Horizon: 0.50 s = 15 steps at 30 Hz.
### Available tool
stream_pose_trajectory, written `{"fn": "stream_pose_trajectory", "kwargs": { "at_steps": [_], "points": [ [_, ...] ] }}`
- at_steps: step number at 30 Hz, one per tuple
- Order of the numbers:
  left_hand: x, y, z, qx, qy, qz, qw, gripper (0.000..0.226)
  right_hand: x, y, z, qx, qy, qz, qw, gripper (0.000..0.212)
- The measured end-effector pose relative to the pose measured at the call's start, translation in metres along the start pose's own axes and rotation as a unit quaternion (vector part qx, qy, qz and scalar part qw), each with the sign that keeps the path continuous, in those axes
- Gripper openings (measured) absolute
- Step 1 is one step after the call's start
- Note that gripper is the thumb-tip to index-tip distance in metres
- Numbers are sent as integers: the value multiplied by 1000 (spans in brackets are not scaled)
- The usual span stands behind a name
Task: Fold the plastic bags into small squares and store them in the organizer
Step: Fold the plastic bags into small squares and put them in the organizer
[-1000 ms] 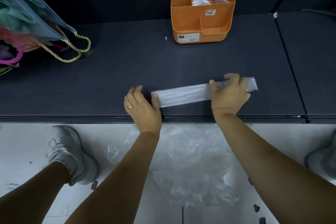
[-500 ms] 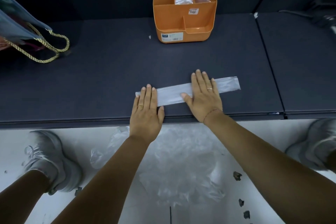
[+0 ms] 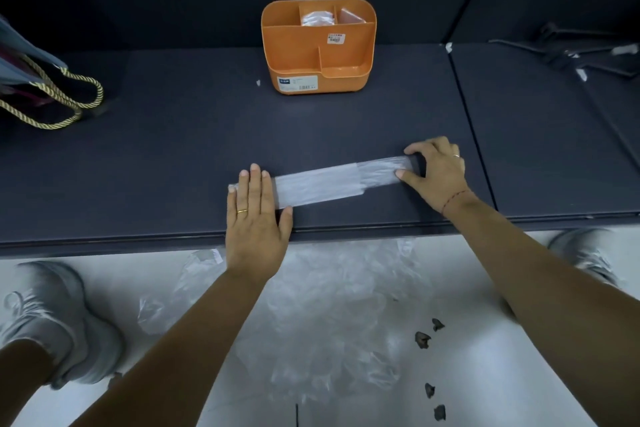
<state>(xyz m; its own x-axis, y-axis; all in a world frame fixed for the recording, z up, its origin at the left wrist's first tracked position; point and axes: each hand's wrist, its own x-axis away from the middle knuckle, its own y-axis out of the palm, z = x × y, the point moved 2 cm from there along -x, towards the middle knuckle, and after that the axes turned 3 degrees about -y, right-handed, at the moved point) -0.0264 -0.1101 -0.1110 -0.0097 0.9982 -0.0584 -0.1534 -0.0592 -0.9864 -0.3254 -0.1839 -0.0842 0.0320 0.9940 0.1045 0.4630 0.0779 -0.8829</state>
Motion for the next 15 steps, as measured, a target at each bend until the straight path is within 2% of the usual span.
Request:
{"fn": "stream_pose_trajectory", "kwargs": {
  "at_steps": [5, 9, 12, 15],
  "points": [
    [12, 10, 27, 31, -82, -56, 995, 90, -8, -3, -6, -15, 31, -29, 999, 15],
    [10, 12, 22, -5, -73, -57, 996, 91, -12, -9, -13, -43, 29, -66, 996, 7],
    [5, 12, 12, -14, -40, -72, 997, 91, -9, -17, -17, -208, 86, -93, 970, 9],
    [-4, 8, 0, -21, 12, -80, 996, 95, 2, -16, -17, -357, 163, -151, 907, 33]
  ]
}}
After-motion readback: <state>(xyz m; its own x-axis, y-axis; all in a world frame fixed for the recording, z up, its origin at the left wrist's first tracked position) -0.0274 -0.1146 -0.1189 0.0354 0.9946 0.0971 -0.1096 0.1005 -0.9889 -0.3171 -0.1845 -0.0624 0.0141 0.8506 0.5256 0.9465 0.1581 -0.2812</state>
